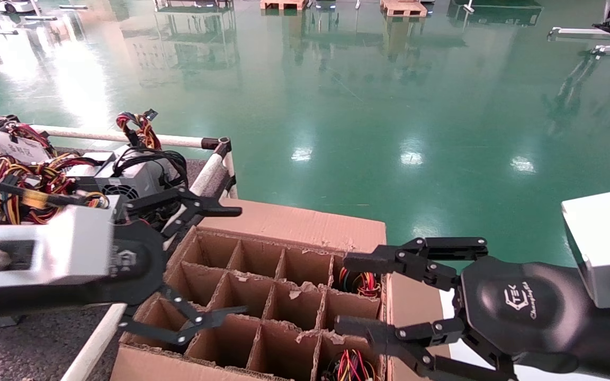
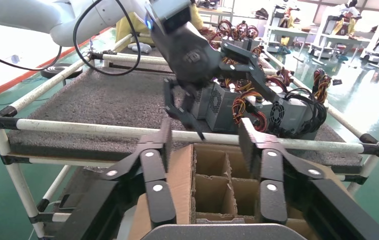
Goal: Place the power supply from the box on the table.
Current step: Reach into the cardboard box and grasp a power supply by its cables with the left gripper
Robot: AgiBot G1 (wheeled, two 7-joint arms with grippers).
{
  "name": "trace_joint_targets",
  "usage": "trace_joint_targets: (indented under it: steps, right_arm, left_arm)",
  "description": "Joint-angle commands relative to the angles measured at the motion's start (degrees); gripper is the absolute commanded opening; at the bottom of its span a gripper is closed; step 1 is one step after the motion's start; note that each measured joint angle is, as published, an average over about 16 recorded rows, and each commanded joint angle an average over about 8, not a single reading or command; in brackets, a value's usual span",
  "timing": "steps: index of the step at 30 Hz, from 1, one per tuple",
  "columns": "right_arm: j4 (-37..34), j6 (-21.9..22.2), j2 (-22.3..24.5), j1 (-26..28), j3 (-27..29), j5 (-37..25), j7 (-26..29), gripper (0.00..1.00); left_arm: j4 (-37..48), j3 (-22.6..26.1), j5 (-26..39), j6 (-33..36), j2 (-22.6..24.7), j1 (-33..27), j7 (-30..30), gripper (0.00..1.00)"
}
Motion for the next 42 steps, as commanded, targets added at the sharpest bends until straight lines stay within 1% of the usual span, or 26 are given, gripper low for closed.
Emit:
trace_joint_targets:
  steps: [1,12,20,24,30,42]
  right_arm:
    - [0.0,0.0,0.0,0.0,0.0,0.0,0.0,0.0]
    - [0.0,0.0,0.0,0.0,0.0,0.0,0.0,0.0]
    - [0.0,0.0,0.0,0.0,0.0,0.0,0.0,0.0]
    - [0.0,0.0,0.0,0.0,0.0,0.0,0.0,0.0]
    - [0.0,0.0,0.0,0.0,0.0,0.0,0.0,0.0]
    - [0.0,0.0,0.0,0.0,0.0,0.0,0.0,0.0]
  left_arm:
    - [-0.1,1.3,1.2,-1.7,0.7,-0.4,1.3,1.0]
    - [1.4,8.5,4.5,-11.7,5.4,0.8,5.4,1.0]
    - [2.5,14.3,4.9,-19.0,9.1,-0.7,6.7,1.0]
    - [2.7,16.4,4.7,-21.7,10.3,-1.6,7.1,1.0]
    - [2.7,18.0,4.5,-23.8,11.2,-2.4,7.5,1.0]
    - [3.1,19.5,4.3,-25.4,12.0,-3.0,7.7,1.0]
